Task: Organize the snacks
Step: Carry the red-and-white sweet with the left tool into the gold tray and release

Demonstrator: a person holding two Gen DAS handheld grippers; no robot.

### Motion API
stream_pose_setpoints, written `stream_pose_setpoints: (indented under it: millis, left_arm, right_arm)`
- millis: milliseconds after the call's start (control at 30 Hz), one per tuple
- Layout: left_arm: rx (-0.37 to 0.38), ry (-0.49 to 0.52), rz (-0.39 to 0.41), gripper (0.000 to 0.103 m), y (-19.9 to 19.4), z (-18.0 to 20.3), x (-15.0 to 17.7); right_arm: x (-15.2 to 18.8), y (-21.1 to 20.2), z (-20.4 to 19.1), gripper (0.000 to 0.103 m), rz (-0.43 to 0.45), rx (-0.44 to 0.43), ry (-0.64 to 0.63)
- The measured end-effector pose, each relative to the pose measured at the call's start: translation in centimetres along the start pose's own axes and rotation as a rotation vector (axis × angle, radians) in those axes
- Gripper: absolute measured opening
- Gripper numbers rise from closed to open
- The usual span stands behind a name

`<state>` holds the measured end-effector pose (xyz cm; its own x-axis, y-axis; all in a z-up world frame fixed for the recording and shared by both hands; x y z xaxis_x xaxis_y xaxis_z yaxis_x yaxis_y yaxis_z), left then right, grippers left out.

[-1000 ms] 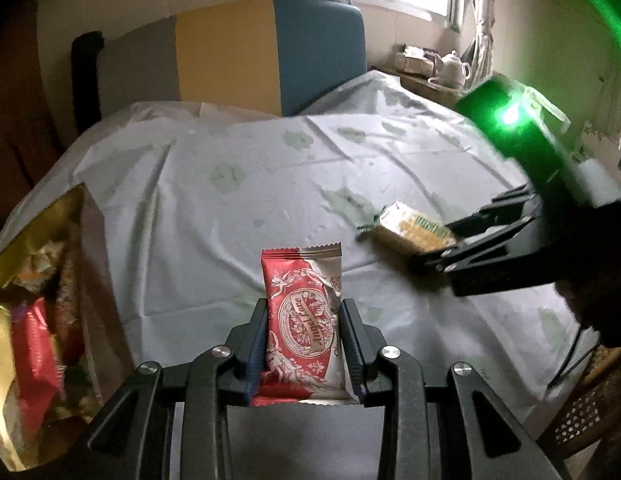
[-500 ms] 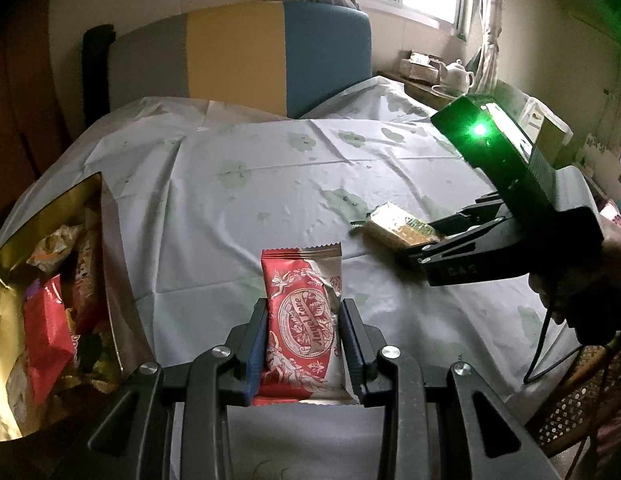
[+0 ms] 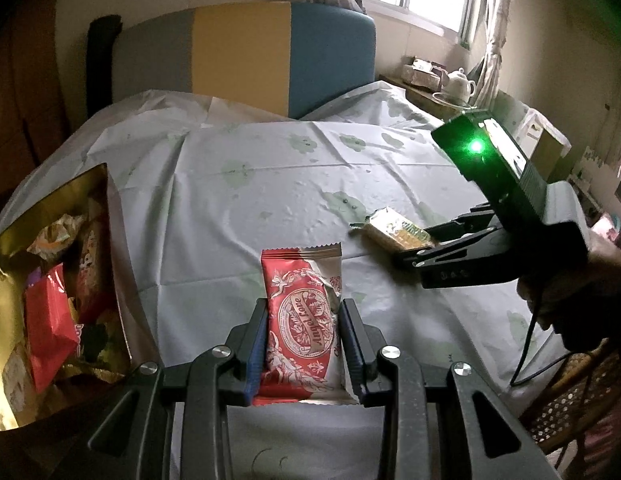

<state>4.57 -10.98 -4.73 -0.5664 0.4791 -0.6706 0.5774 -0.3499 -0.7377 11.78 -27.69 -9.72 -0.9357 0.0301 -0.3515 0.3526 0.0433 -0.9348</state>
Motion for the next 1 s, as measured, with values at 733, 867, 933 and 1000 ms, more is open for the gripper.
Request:
stream_pose_setpoints:
  millis: [733,867,933,1000]
  left_arm:
    - [-0.199,-0.647,0.09,0.035,-7.6,-21.2,6.0]
    - [-0.2,-0.776,0.082,0.035,-7.5,-24.9,7.3]
    - [-0.19,-0.807,0.085,0.035,-7.2,-25.9,7.4]
    - [-0.163,-0.851,0.092,0.035,-6.7,-27.0,7.3]
  right_arm:
    - [0.7,-0.4,-0.9,0.047,0.036,0.039,-0.069]
    - [0.7,-0.4,-0.9,0.047,0.039,0.047,-0.075]
    - [0.7,-0.4,-0.9,0.047,0.038,0.046,-0.075]
    - [0.6,-0.4,-0.9,0.047,0.037,0.044,-0.072]
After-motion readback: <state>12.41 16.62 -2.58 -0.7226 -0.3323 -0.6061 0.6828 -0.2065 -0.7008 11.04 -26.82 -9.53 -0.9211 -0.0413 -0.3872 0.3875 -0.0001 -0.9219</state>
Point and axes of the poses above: each gripper's, at about its wrist camera, not at the fingertips, and y roughly the way its jaws point, z to its right, x to its underside, the point moved 3 cm from there along y, roughly the way its jaws point, and after that the axes turned 14 degrees about y, right-handed, at the moved point
